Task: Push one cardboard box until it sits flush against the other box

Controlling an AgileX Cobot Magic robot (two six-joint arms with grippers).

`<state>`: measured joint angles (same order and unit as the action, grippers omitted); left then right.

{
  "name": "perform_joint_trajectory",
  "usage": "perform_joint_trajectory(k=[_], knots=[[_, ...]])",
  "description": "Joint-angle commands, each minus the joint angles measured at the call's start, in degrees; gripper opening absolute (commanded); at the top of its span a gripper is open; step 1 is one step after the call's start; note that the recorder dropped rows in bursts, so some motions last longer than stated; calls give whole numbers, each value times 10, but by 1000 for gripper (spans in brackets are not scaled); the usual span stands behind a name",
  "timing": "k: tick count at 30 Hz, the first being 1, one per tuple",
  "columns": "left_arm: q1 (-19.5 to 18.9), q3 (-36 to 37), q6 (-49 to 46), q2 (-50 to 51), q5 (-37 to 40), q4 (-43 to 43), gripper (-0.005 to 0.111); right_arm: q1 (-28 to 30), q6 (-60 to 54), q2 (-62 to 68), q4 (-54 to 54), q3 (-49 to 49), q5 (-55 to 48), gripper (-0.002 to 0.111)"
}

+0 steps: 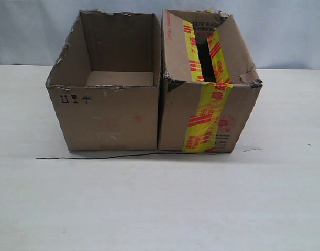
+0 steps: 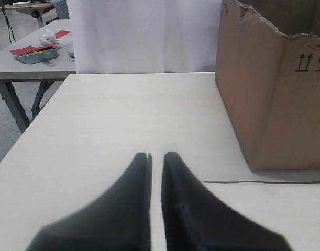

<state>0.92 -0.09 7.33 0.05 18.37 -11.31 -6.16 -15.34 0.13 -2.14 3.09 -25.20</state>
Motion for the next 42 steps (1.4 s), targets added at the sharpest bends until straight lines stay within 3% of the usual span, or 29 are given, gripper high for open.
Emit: perform_joint_trajectory(k=[1,42], knots=[[5,1,2,-1,-7,4,0,6,-3,-1,4,-21,10,0],[5,1,2,-1,-7,4,0,6,-3,-1,4,-31,15,0]])
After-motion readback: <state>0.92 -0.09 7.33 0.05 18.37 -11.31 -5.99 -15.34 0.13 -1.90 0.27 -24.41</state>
